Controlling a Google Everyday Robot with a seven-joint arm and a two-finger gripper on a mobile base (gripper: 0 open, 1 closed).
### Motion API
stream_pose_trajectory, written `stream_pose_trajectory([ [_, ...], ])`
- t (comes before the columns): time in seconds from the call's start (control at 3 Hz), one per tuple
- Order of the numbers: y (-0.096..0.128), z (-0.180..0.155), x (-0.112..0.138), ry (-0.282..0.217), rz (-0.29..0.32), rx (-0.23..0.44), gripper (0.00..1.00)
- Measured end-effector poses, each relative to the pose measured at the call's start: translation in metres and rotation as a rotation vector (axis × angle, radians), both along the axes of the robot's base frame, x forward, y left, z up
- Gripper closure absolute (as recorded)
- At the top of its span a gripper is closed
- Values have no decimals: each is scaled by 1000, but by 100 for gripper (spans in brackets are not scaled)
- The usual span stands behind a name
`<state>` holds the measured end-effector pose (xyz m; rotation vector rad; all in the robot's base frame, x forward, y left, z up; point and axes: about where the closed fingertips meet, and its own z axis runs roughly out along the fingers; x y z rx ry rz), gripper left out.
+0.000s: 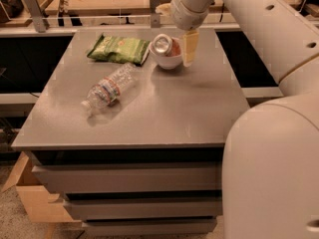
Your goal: Place coke can into white bowl
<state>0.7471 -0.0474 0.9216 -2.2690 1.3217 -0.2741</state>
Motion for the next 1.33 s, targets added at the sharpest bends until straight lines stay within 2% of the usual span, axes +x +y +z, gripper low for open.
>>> stream_pose_trajectory([
  [0.33, -44, 5, 1, 1, -116, 5, 0],
  [0.67, -86, 22, -8, -40, -237, 12, 0],
  [1.0, -121, 40, -31, -86, -343, 39, 0],
  [1.33, -121, 36, -33, -79, -345, 36, 0],
])
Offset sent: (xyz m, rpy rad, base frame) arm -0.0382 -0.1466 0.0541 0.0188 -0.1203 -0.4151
